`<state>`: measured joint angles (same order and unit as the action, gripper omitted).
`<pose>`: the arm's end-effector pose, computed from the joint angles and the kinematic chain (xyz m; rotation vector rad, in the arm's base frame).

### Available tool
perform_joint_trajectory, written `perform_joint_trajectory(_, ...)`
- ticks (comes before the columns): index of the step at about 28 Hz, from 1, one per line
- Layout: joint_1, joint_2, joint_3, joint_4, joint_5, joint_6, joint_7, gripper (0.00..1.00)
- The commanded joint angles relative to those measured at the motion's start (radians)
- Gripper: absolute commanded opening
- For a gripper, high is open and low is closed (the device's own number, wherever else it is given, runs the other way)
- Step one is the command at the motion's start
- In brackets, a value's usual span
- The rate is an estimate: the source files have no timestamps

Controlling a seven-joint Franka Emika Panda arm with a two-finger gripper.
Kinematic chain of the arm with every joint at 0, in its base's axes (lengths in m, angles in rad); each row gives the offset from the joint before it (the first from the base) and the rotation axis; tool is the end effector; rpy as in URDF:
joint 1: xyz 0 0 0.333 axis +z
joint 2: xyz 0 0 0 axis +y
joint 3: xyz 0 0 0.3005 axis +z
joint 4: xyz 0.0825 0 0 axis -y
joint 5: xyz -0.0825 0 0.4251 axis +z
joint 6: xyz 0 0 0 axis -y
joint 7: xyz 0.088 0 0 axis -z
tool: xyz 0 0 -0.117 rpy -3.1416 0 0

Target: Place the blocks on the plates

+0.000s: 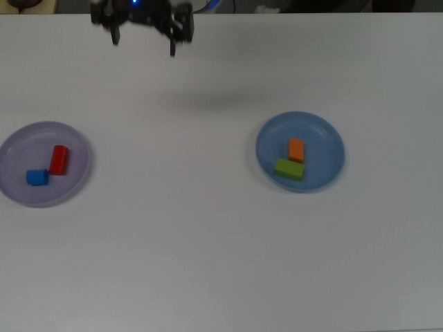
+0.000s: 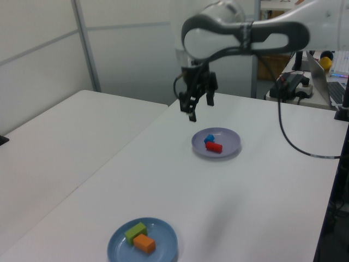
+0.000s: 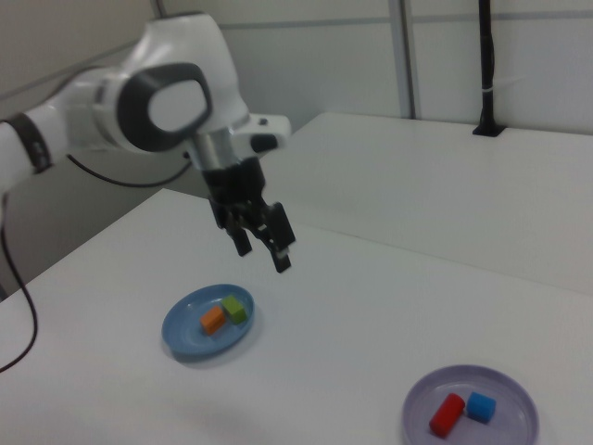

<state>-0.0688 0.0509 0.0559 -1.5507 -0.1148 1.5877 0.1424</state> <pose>0.6113 -0.0219 0.5808 3.0202 -0.2309 -0.0099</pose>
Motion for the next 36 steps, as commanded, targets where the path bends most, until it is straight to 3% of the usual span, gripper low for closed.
perform_joint_trajectory(1, 0.012, -0.103, -0.004, -0.052, -0.002, -0.018, 0.006, 1.00)
perform_joint_trajectory(13, 0.017, -0.080, -0.018, -0.046, 0.004, -0.025, -0.061, 1.00)
perform_joint_trajectory(20, -0.062, -0.071, -0.022, -0.052, 0.101, 0.028, -0.215, 1.00)
perform_joint_trajectory(27, -0.062, -0.016, -0.021, -0.051, 0.095, 0.031, -0.205, 1.00)
perform_joint_trajectory(36, -0.063, -0.019, -0.021, -0.043, 0.098, 0.029, -0.204, 1.00)
